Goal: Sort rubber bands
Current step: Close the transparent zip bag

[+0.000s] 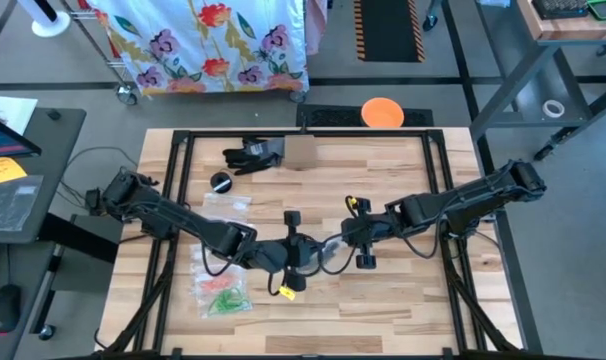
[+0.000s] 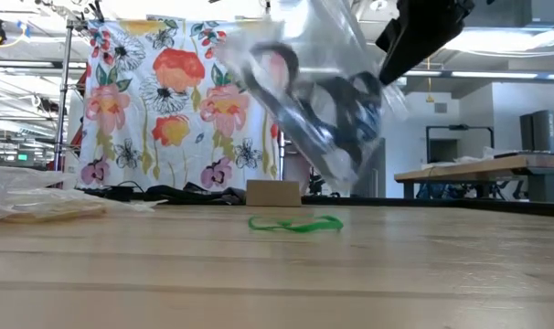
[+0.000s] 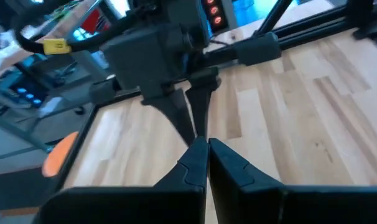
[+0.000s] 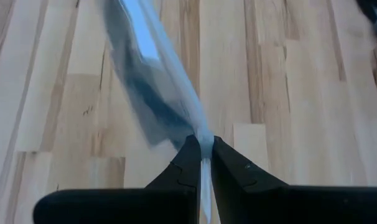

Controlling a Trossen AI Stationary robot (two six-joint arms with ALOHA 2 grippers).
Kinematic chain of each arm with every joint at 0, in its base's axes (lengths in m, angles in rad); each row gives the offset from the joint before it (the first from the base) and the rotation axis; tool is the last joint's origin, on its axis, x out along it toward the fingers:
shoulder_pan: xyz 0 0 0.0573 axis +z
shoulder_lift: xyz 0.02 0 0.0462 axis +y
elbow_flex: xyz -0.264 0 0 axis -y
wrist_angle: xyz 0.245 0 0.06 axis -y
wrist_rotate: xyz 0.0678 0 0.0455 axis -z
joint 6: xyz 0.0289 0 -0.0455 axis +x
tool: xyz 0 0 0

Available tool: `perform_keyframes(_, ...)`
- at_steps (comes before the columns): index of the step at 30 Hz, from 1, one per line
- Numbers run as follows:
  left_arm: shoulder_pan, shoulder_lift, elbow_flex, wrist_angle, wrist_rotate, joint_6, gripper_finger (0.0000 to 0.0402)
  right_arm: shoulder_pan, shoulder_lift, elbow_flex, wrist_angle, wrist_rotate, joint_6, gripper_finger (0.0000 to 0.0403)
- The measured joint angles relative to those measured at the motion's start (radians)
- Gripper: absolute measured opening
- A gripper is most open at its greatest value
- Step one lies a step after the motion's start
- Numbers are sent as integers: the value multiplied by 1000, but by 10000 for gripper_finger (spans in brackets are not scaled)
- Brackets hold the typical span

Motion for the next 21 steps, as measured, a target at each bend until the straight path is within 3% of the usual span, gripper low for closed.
perform_keyframes(9, -41, -6, 95, -173, -104, -9, 0, -1, 0, 0, -10, -18, 3, 17)
perform_keyframes(21, -43, -6, 100, -198, -118, -22, 0, -1, 1, -1, -19, -69, -4, 21)
